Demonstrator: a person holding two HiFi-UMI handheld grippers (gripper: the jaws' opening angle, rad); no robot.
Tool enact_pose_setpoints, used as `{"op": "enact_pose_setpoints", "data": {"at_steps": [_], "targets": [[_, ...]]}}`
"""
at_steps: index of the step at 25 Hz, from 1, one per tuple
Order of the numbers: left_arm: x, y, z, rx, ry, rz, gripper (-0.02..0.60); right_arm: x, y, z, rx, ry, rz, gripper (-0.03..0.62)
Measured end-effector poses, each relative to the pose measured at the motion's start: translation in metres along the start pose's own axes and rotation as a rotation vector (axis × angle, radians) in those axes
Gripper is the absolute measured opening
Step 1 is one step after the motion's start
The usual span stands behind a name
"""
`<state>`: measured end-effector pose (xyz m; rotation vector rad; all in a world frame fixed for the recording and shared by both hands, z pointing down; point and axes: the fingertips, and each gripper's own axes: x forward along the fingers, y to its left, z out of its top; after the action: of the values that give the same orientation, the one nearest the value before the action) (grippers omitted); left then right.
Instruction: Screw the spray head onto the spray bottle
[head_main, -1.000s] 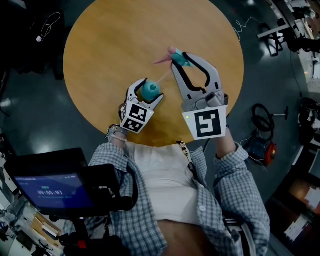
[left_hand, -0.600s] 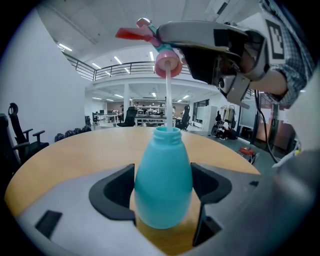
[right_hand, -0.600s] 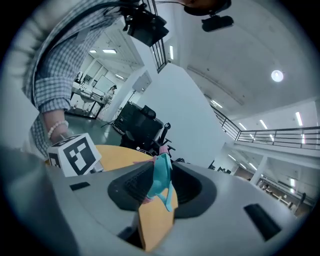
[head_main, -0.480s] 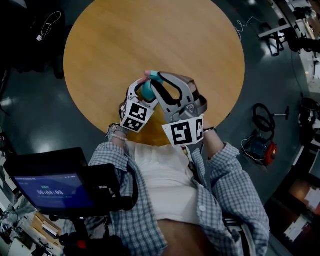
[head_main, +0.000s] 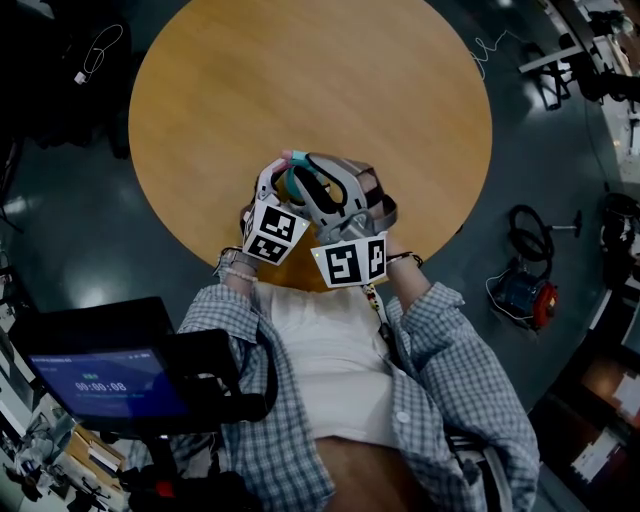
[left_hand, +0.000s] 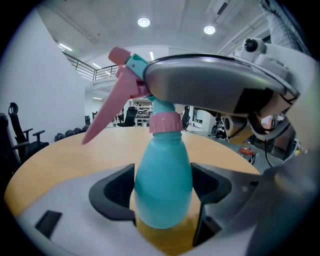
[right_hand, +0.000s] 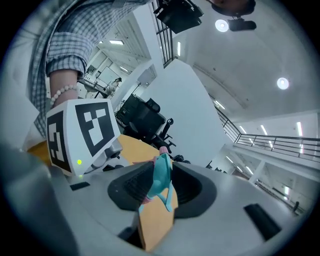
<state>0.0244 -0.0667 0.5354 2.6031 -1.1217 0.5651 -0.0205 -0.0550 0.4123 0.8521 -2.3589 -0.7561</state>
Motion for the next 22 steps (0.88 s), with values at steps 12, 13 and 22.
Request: {"op": "enact_pose_setpoints", "data": {"at_steps": [12,13,22], "targets": [[0.0,0.001,-0.001,-0.002,-0.005,-0.004,0.362,-0.008,0.004,0.003,-0.002,0.036,0.055,0.109],[0.0,0.001,-0.001,-0.004,-0.005,-0.004,0.362,-0.008,0.005,0.003,-0.008,0.039,0.063,0.109],[0.0,0.0,-0.001,0.004,-0.004,-0.003,0.362,-0.016,0.01,0.005,-0.04,0.053,0.079,0.109]]}}
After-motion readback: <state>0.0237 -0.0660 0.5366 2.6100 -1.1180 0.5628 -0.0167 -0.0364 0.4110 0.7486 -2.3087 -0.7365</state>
